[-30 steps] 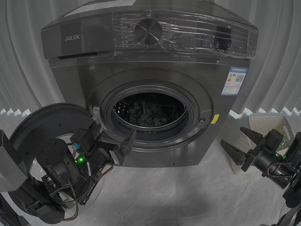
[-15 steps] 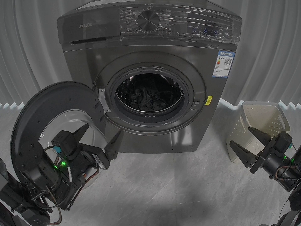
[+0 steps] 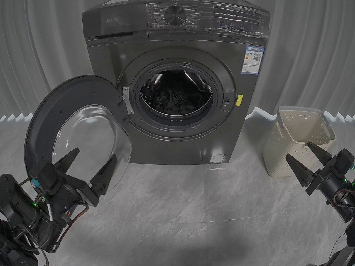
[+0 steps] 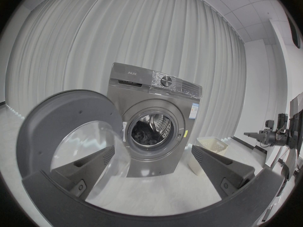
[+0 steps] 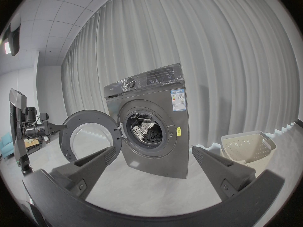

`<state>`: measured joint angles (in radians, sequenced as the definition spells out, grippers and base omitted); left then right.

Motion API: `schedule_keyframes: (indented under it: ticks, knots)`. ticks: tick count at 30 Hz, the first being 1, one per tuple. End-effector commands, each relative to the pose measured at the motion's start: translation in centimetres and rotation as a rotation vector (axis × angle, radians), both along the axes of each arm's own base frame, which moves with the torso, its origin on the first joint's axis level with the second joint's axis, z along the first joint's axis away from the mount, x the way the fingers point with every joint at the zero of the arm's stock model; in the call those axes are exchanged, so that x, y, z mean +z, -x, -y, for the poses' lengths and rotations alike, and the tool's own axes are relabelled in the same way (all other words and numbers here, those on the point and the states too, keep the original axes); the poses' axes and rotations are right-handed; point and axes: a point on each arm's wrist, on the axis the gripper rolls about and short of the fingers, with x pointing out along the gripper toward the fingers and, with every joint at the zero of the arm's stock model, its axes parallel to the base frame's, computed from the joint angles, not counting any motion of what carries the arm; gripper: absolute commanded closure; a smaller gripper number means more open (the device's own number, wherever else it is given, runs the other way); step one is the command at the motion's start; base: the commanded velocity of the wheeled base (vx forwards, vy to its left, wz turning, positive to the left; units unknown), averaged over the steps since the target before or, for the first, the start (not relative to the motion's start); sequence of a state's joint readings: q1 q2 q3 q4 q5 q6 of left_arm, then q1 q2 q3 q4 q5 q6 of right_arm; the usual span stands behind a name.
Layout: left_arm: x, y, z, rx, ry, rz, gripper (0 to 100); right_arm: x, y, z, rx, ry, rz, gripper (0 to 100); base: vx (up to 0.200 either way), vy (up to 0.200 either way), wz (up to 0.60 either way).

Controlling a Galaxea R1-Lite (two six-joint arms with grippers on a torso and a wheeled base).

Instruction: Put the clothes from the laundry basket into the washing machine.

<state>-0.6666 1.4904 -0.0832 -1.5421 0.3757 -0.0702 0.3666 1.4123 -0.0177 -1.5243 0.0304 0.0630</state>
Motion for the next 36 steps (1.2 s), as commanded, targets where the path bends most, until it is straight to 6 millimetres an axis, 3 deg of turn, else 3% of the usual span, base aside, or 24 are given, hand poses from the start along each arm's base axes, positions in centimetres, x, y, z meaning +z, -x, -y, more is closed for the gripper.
schedule_keyframes:
  ticks: [1, 6, 13, 21, 25, 36]
  knots:
    - [-0.2, 2.1, -1.8, 0.007, 0.003, 0.005, 0, 0.5, 1.7, 1.1, -0.034, 0.023, 0.017, 0, 0.000, 0.000, 0.00]
    - [0.3, 2.3, -2.8, 0.037, 0.001, 0.025, 0, 0.0, 4.2, 1.9, -0.029, 0.070, -0.072, 0, 0.000, 0.000, 0.00]
    - [0.5, 2.4, -2.9, 0.033, 0.014, 0.032, 0, 0.4, 5.7, 2.5, -0.036, 0.073, -0.089, 0, -0.086, 0.000, 0.00]
    - [2.6, 5.9, -5.4, 0.040, 0.106, 0.153, 0, -0.1, 7.4, 3.5, -0.097, 0.062, -0.055, 0, -0.075, 0.000, 0.00]
    - [1.8, 8.7, -7.3, 0.032, 0.070, 0.120, 0, -0.4, 9.2, 4.2, -0.119, 0.058, -0.042, 0, 0.000, 0.000, 0.00]
    - [-2.6, 12.5, -10.1, 0.130, 0.054, -0.092, 0, -2.4, 14.4, 5.6, -0.220, 0.033, 0.051, 0, 0.000, 0.000, 0.00]
